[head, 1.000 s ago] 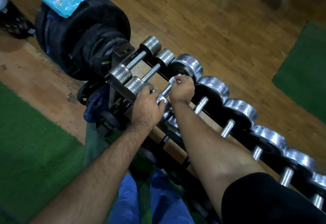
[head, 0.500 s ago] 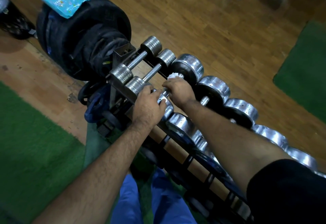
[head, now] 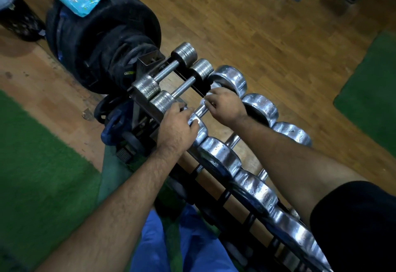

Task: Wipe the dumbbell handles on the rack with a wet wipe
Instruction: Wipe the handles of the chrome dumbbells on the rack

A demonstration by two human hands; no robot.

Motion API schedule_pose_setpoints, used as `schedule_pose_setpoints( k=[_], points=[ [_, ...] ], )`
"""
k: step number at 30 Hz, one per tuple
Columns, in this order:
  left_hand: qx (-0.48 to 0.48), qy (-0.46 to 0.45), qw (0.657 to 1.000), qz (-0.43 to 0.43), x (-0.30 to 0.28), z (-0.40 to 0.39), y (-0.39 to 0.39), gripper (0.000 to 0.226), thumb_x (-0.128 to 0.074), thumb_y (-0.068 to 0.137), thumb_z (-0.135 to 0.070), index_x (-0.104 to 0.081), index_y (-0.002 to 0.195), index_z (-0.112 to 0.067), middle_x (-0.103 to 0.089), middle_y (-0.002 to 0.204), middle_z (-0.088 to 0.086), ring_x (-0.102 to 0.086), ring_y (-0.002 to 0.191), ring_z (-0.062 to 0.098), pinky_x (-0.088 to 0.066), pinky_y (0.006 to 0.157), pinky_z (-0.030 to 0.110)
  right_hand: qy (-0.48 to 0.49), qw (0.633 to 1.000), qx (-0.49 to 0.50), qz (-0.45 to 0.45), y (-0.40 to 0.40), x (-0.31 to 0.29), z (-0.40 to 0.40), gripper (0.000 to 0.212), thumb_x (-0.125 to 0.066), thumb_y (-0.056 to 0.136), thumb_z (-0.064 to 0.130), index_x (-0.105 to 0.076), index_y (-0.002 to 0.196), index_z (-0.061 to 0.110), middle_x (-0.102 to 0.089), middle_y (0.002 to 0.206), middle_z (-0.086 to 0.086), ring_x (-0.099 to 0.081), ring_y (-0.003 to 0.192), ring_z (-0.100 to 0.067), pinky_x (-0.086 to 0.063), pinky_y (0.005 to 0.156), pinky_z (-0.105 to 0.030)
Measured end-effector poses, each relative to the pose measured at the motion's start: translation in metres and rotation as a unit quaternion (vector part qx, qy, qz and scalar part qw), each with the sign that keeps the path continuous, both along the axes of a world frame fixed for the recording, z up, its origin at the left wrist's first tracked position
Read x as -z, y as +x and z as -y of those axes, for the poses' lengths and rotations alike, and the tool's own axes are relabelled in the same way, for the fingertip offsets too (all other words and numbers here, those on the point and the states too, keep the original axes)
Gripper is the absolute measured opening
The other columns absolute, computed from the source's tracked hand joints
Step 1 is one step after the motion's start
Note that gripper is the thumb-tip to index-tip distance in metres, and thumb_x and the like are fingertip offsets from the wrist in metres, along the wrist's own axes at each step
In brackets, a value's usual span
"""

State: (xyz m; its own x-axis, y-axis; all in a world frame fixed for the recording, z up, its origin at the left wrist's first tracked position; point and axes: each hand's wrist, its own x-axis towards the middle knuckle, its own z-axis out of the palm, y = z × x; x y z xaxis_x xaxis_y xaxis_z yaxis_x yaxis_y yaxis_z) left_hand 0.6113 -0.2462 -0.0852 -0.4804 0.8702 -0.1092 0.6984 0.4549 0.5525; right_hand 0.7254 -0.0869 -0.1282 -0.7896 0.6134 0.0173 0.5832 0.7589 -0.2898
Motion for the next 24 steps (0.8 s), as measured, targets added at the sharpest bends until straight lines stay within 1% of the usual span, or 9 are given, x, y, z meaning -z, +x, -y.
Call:
schedule_pose_setpoints(
  k=[2,6,10,14,15,17,20,22,24],
  points=[
    [-0.003,-0.005,1.000,0.003,-0.001,0.000,0.001,0.047,-0.061,0.090,-0.033,-0.060,0.133,-0.014,-0.048,0.135,0.006,-0.047,0.123,0.021,-0.050,0.092,0.036,0.002,1.000,0.011,-0.007,-0.004,0.003,0.007,0.031,-0.048,0.097,0.035,-0.073,0.093,0.018,-0.065,0.093,0.004,-0.060,0.090,-0.016,-0.051,0.073,-0.031],
    [-0.007,-0.018,1.000,-0.006,-0.004,-0.001,0.003,0.049,-0.060,0.091,-0.034,-0.058,0.136,-0.014,-0.046,0.139,0.006,-0.045,0.127,0.020,-0.049,0.095,0.034,-0.003,0.998,-0.059,0.015,-0.003,0.000,0.018,0.017,-0.056,0.094,0.027,-0.071,0.096,0.022,-0.070,0.097,0.009,-0.064,0.092,-0.013,-0.052,0.076,-0.027],
    [-0.005,-0.020,0.999,-0.050,-0.006,0.000,0.010,0.047,-0.058,0.094,-0.031,-0.057,0.136,-0.011,-0.047,0.143,0.011,-0.046,0.130,0.024,-0.048,0.100,0.037,0.004,0.999,0.040,-0.003,0.009,-0.004,-0.002,0.012,-0.058,0.088,0.017,-0.070,0.089,0.017,-0.071,0.093,-0.002,-0.066,0.092,-0.026,-0.052,0.069,-0.033],
    [-0.007,-0.029,0.996,-0.086,-0.011,0.004,0.021,0.044,-0.058,0.094,-0.029,-0.058,0.135,-0.014,-0.049,0.140,0.010,-0.046,0.129,0.023,-0.046,0.099,0.034,-0.032,0.999,-0.024,-0.006,0.000,-0.013,0.032,0.016,-0.059,0.090,0.016,-0.074,0.095,0.019,-0.073,0.096,0.002,-0.067,0.092,-0.021,-0.055,0.077,-0.032],
    [-0.005,-0.031,0.996,-0.088,-0.013,0.006,0.023,0.043,-0.059,0.094,-0.028,-0.058,0.134,-0.015,-0.049,0.140,0.009,-0.045,0.128,0.023,-0.046,0.099,0.034,-0.047,0.999,-0.008,-0.014,0.005,-0.014,0.033,0.017,-0.059,0.090,0.017,-0.074,0.096,0.018,-0.074,0.098,0.001,-0.067,0.093,-0.021,-0.055,0.079,-0.035],
    [0.000,-0.027,0.996,-0.090,-0.016,0.011,0.025,0.038,-0.060,0.092,-0.023,-0.062,0.129,-0.013,-0.051,0.138,0.009,-0.047,0.126,0.023,-0.048,0.097,0.034,-0.095,0.990,0.085,-0.054,0.023,-0.016,0.027,0.017,-0.061,0.089,0.016,-0.075,0.097,0.015,-0.073,0.100,-0.002,-0.067,0.095,-0.024,-0.054,0.081,-0.037],
    [-0.009,-0.016,0.997,-0.075,-0.021,0.020,0.032,0.029,-0.061,0.090,-0.017,-0.069,0.117,-0.011,-0.056,0.127,0.009,-0.052,0.116,0.024,-0.051,0.089,0.035,-0.165,0.962,0.185,-0.117,0.052,-0.024,0.030,0.016,-0.061,0.089,0.011,-0.075,0.098,0.014,-0.072,0.104,-0.002,-0.065,0.097,-0.017,-0.051,0.085,-0.029],
    [-0.004,-0.011,0.997,-0.071,-0.026,0.026,0.042,0.029,-0.059,0.088,-0.014,-0.069,0.115,-0.010,-0.057,0.122,0.008,-0.053,0.113,0.024,-0.050,0.087,0.034,-0.220,0.938,0.221,-0.154,0.058,-0.028,0.041,0.020,-0.060,0.086,0.007,-0.073,0.098,0.017,-0.071,0.100,0.002,-0.063,0.094,-0.014,-0.049,0.080,-0.025],
    [0.010,-0.005,0.998,-0.063,-0.030,0.032,0.052,0.030,-0.059,0.087,-0.013,-0.068,0.115,-0.010,-0.058,0.120,0.007,-0.053,0.111,0.023,-0.049,0.086,0.034,-0.291,0.899,0.268,-0.188,0.062,-0.029,0.051,0.022,-0.062,0.081,0.005,-0.071,0.094,0.021,-0.070,0.093,0.005,-0.064,0.087,-0.013,-0.053,0.075,-0.028]
  ],
)
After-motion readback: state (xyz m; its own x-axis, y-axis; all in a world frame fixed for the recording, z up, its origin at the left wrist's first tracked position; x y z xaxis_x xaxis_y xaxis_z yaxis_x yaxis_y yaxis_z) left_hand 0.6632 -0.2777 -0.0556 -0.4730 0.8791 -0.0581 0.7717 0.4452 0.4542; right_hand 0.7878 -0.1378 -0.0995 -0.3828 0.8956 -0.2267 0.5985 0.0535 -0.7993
